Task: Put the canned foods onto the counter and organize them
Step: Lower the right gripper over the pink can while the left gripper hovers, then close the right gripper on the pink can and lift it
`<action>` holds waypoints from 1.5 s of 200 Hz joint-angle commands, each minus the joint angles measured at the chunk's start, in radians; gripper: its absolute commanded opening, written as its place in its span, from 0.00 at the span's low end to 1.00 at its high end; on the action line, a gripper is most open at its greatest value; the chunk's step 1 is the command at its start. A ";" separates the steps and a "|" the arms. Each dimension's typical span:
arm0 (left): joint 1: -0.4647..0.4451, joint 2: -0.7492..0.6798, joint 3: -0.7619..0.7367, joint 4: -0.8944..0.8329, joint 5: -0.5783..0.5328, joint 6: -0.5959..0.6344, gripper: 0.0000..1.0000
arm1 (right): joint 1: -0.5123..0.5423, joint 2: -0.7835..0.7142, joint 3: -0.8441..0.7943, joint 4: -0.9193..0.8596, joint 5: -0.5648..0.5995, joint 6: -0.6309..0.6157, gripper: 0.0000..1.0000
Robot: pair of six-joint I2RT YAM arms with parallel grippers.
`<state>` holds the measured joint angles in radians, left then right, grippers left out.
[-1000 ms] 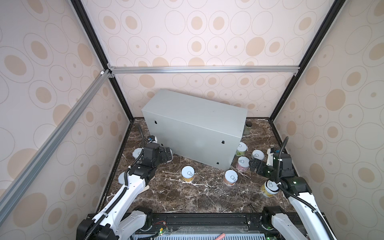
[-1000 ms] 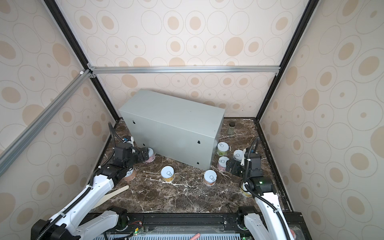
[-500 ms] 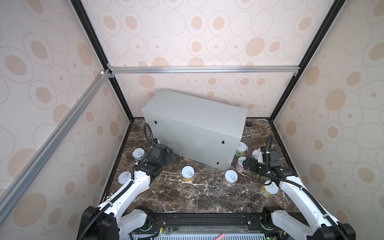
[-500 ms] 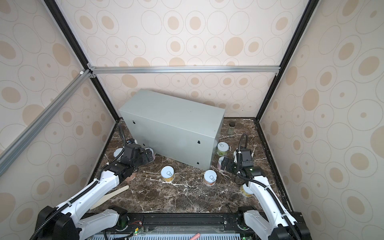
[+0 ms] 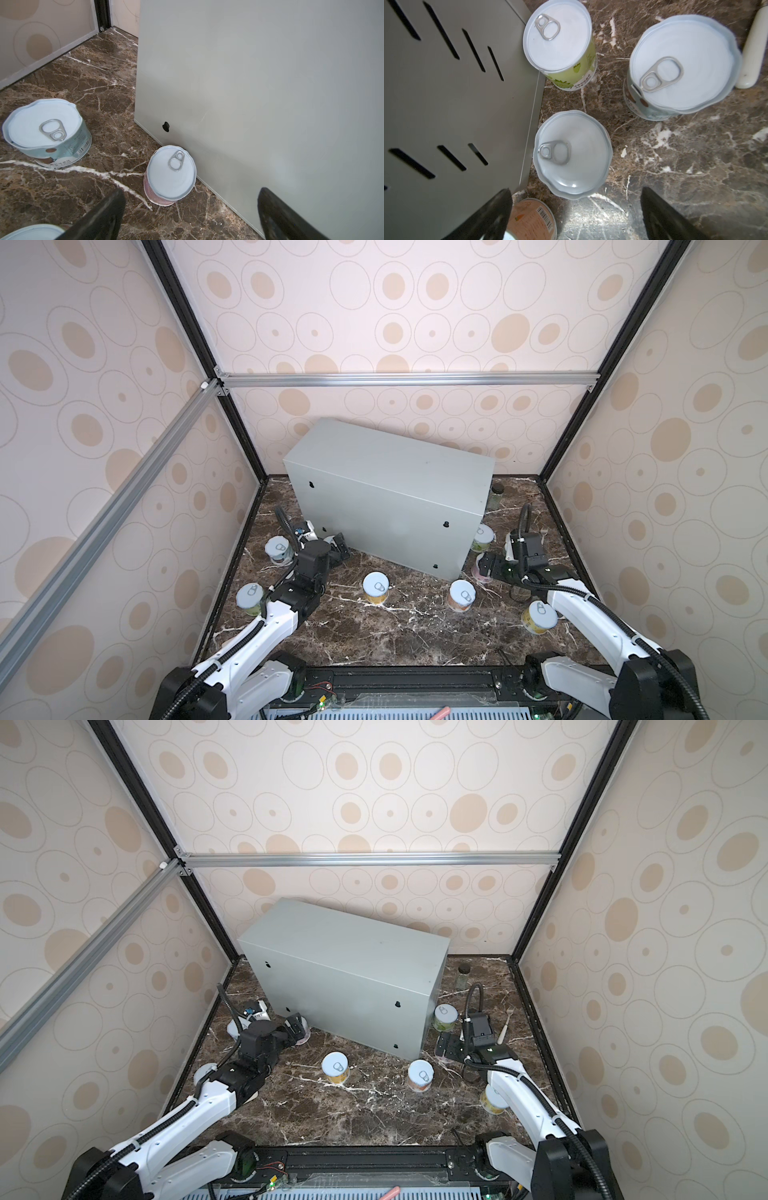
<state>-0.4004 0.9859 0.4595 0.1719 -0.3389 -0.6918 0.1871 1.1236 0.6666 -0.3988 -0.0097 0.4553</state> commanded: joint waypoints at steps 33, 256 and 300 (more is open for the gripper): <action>-0.010 -0.018 -0.131 0.254 -0.088 -0.014 0.99 | 0.014 0.059 0.045 0.032 0.008 -0.004 0.99; -0.015 0.012 -0.231 0.425 -0.033 -0.018 0.99 | 0.041 0.366 0.091 0.100 0.172 0.077 0.80; -0.016 0.019 -0.223 0.415 -0.026 -0.017 0.99 | 0.041 0.366 0.091 0.098 0.173 0.078 0.72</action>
<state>-0.4068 0.9958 0.2016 0.5674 -0.3645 -0.6926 0.2264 1.4792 0.7559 -0.2745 0.1417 0.5152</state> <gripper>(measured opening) 0.992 0.748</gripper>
